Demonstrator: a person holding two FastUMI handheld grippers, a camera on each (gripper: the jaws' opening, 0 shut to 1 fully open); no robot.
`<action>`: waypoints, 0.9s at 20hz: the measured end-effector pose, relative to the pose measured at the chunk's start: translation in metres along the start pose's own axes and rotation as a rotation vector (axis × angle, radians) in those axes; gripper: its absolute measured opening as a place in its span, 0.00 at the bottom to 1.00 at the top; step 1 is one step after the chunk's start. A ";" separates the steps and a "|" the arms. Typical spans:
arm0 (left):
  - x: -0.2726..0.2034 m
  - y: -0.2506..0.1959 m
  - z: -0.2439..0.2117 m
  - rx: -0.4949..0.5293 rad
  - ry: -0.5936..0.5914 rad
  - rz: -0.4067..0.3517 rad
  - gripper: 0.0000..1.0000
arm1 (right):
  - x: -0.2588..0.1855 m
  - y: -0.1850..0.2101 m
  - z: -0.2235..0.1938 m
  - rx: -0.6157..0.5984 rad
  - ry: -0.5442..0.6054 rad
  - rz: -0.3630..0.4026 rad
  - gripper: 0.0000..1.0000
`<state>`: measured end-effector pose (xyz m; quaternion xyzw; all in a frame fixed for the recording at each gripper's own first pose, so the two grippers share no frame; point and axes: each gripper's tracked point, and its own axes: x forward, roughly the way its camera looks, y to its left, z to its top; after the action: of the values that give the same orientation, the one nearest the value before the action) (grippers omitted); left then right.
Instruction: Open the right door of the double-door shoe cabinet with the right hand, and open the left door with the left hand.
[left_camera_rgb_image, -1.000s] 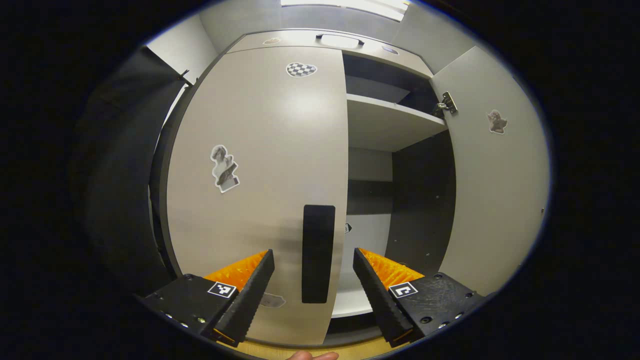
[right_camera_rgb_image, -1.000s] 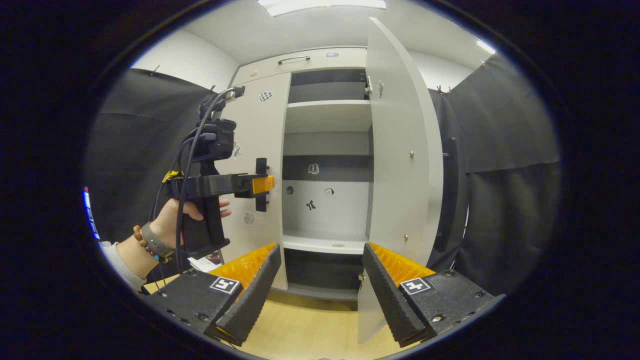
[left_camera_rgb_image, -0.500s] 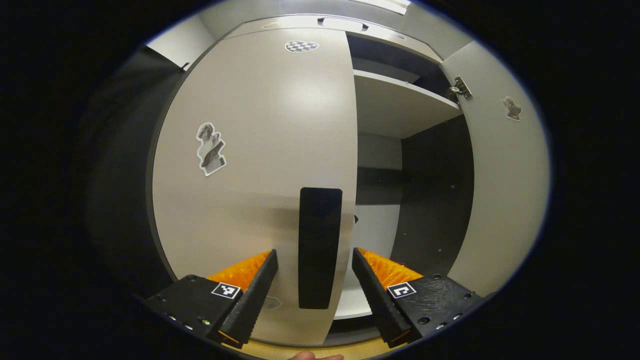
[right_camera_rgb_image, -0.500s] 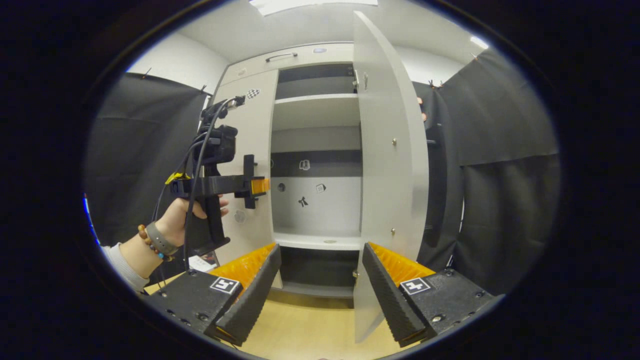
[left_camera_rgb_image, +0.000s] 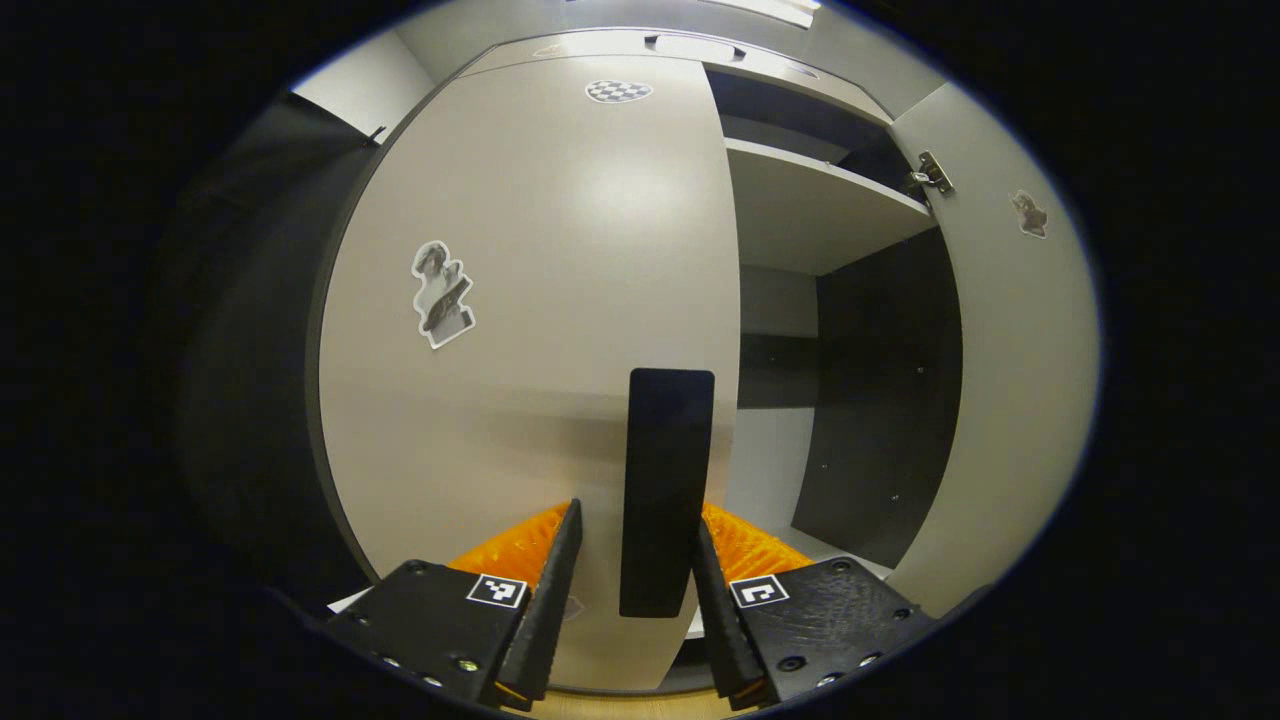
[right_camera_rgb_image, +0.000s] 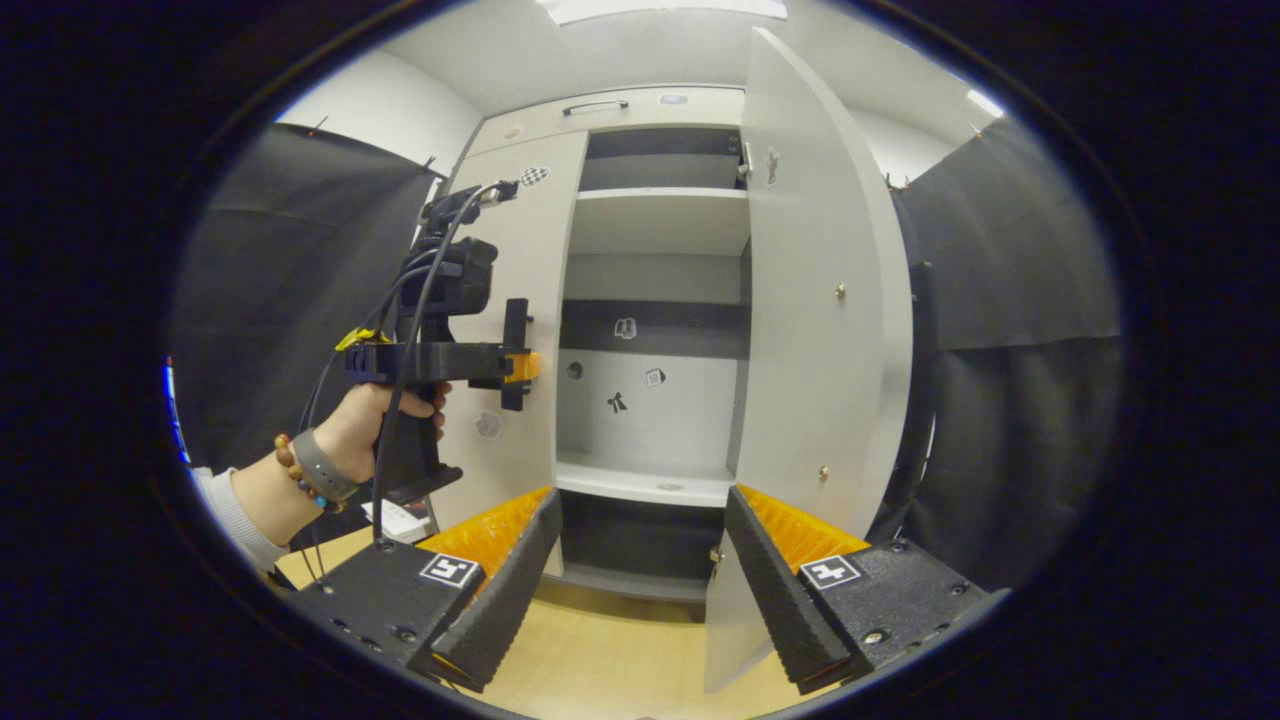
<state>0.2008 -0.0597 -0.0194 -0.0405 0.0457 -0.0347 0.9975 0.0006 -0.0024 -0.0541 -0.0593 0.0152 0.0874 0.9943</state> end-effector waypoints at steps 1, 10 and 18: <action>-0.001 -0.008 0.000 0.003 -0.007 -0.009 0.54 | 0.000 0.002 -0.001 0.000 0.003 0.002 1.00; 0.000 -0.008 0.000 -0.006 0.003 -0.030 0.03 | -0.010 -0.006 0.002 0.014 -0.006 -0.017 1.00; -0.019 -0.006 0.001 0.015 0.003 -0.045 0.03 | -0.023 -0.007 -0.002 0.012 -0.005 -0.034 1.00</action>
<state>0.1819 -0.0644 -0.0159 -0.0342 0.0461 -0.0577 0.9967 -0.0205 -0.0134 -0.0543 -0.0534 0.0124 0.0707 0.9960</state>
